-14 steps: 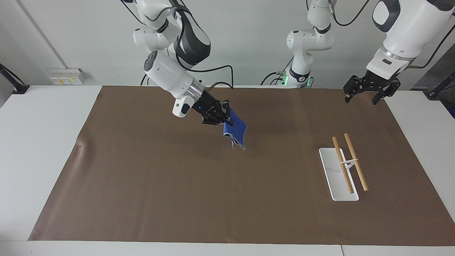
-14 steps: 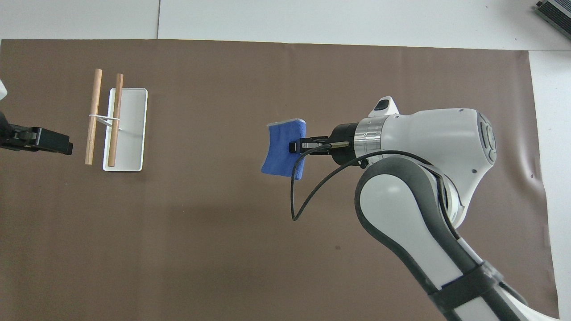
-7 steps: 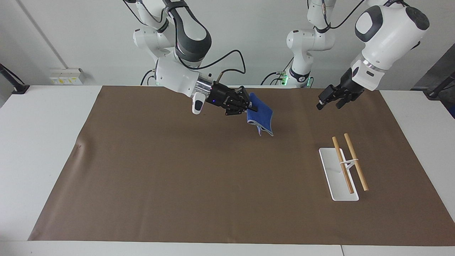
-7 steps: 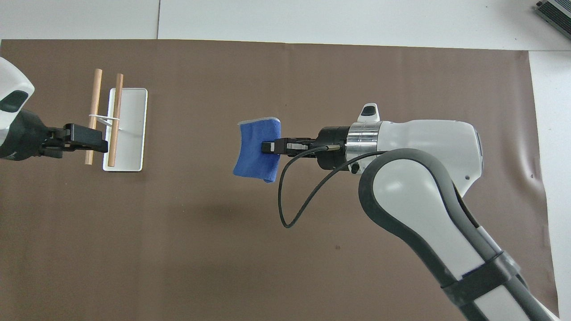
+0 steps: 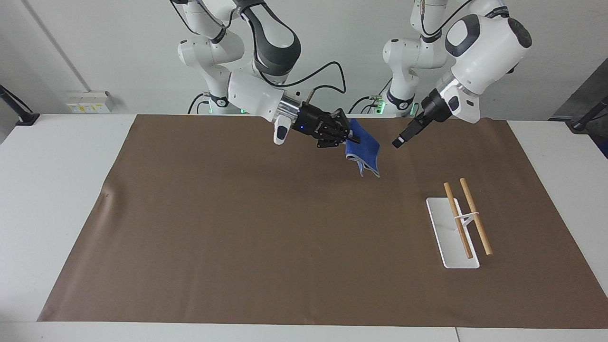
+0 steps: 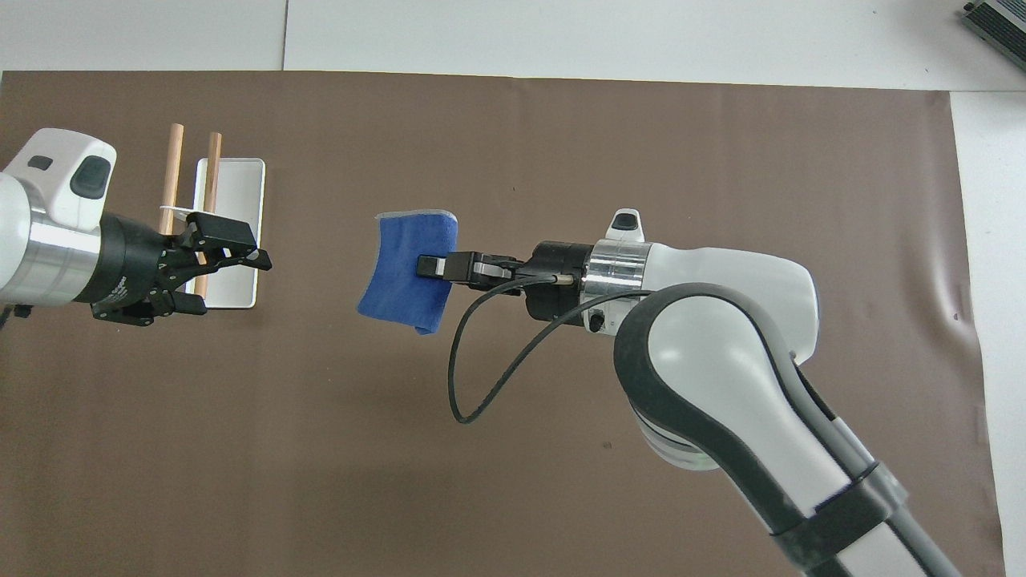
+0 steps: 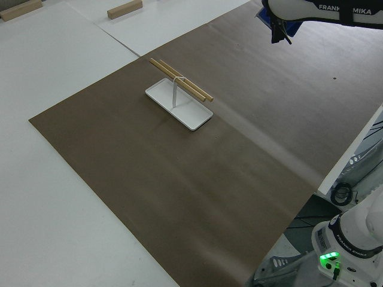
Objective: Right arm passes towel to left arm to hang
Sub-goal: 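Bring the towel toward the left gripper and grasp it with the left gripper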
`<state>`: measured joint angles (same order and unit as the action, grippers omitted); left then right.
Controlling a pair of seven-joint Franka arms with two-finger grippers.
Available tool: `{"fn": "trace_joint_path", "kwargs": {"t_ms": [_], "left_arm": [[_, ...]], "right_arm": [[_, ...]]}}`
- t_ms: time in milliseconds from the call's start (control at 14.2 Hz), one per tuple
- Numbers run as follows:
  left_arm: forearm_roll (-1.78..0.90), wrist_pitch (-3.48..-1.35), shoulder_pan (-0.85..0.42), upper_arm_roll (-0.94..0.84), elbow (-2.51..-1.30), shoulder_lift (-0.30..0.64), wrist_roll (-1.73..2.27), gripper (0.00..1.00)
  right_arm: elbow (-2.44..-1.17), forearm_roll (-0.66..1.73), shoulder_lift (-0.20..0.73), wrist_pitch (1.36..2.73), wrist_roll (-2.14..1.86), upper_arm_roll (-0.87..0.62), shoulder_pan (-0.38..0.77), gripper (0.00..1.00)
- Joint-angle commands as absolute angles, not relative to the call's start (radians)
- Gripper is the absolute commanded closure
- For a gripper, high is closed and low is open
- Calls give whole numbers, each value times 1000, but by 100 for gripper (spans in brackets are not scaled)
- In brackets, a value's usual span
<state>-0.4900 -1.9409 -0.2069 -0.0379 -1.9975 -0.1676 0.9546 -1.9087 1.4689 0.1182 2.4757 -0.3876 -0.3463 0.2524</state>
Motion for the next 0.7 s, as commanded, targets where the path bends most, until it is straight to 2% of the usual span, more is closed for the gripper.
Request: {"fn": "trace_joint_path", "kwargs": {"t_ms": [0,352,633], "left_arm": [[-549,-2076,-253,-25,-2101,-225,1147,0],[-689,-2401,-320,-26,-2239,-238,1254,0],[-816,-2630,-386,-26,-2286,-221,1289,0]], "right_arm": [[-1916,1499,112,2493,-414,-350,252,100],[-1924,1494,112,2493,-420,-348,250,100],[-1925,1486,110,2493,-420,-348,250,100]]}}
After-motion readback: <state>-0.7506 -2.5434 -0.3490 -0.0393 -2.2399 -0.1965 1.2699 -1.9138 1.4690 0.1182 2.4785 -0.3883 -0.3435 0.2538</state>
